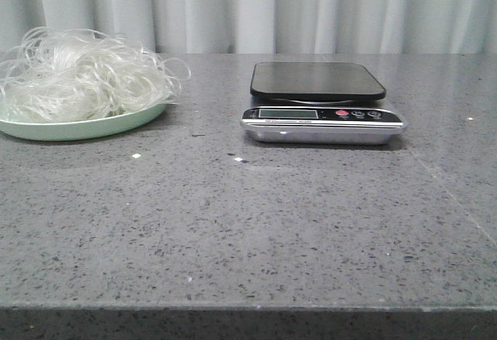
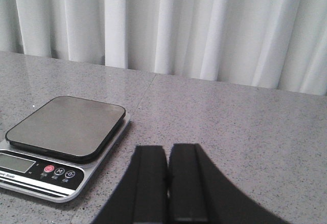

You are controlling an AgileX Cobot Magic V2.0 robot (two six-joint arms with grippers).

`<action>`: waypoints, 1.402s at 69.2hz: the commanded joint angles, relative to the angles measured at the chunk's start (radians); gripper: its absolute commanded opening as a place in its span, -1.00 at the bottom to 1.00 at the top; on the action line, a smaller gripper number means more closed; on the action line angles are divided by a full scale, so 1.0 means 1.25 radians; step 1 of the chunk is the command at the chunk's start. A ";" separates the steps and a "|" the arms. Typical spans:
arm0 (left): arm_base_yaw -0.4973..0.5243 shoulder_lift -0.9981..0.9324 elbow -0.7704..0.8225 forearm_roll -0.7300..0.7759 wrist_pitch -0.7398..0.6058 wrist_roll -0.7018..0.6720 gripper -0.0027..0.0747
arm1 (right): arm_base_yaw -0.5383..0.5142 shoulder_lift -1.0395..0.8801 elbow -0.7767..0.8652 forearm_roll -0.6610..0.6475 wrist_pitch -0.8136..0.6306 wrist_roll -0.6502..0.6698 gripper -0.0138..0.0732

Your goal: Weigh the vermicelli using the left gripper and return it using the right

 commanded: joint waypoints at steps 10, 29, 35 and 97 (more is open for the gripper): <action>0.001 -0.014 0.005 -0.002 -0.070 -0.008 -0.58 | -0.004 0.004 -0.021 0.004 -0.064 -0.006 -0.33; 0.001 -0.014 0.005 -0.002 -0.070 -0.008 -0.58 | -0.004 0.004 -0.021 0.004 -0.064 -0.006 -0.33; 0.001 -0.014 0.005 -0.002 -0.070 -0.008 -0.58 | -0.004 0.004 -0.021 0.004 -0.064 -0.006 -0.33; 0.001 -0.014 0.005 -0.002 -0.070 -0.008 -0.58 | -0.155 -0.292 0.279 -0.068 -0.085 0.094 -0.33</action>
